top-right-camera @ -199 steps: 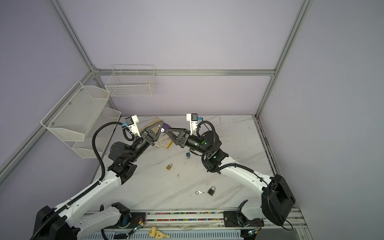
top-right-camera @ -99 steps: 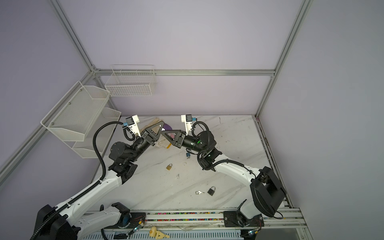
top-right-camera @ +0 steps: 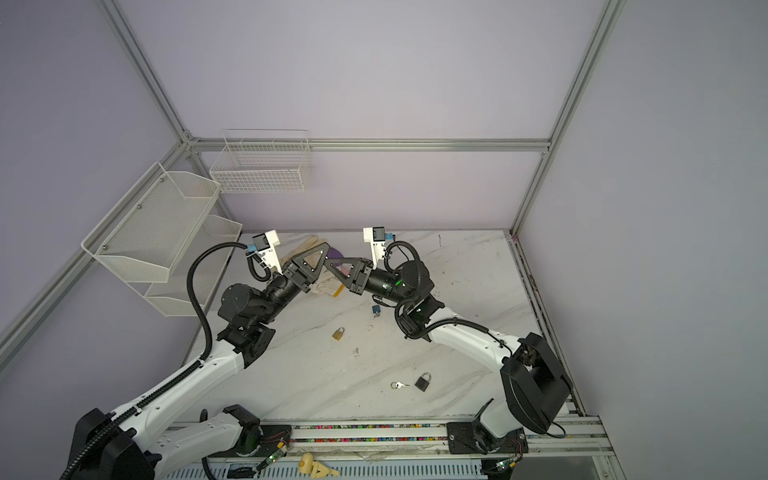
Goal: Unlock with the key
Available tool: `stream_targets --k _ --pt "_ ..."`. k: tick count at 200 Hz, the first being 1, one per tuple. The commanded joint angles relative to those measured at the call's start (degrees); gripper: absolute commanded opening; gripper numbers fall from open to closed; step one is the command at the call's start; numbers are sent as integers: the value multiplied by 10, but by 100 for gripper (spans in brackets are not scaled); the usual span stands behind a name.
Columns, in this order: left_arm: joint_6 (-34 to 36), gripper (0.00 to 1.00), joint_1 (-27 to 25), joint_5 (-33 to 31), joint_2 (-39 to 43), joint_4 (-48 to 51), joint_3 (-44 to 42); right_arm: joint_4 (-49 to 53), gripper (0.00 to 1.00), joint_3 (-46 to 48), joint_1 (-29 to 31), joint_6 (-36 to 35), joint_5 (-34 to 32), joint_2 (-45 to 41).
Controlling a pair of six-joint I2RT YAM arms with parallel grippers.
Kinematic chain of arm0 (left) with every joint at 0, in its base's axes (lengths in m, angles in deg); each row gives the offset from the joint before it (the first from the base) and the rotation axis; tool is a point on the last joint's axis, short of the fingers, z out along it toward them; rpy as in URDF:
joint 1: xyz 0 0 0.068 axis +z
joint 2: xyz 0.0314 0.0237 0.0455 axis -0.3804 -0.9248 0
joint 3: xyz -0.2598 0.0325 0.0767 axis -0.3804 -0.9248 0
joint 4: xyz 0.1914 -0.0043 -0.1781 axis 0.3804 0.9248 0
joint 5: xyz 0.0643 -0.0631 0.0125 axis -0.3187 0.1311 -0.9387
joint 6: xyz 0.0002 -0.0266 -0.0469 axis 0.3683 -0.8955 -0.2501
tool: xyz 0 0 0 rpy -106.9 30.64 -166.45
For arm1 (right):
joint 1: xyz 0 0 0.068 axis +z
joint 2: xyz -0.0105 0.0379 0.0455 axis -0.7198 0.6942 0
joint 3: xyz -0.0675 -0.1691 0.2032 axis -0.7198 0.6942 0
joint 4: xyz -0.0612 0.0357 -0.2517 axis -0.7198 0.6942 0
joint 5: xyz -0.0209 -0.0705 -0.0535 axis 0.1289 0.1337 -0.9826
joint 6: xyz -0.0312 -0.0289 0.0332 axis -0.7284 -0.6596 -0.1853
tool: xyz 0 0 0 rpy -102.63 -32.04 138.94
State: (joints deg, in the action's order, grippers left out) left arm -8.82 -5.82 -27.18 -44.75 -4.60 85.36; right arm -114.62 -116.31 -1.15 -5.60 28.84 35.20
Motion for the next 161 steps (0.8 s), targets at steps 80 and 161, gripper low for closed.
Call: stream_targets --k 80,161 --pt "25 0 -7 -50 25 13 -5 101 0 -40 -1 -70 -47 -43" --pt "50 28 -6 -123 102 121 -40 267 0 -66 -22 -141 -20 -62"
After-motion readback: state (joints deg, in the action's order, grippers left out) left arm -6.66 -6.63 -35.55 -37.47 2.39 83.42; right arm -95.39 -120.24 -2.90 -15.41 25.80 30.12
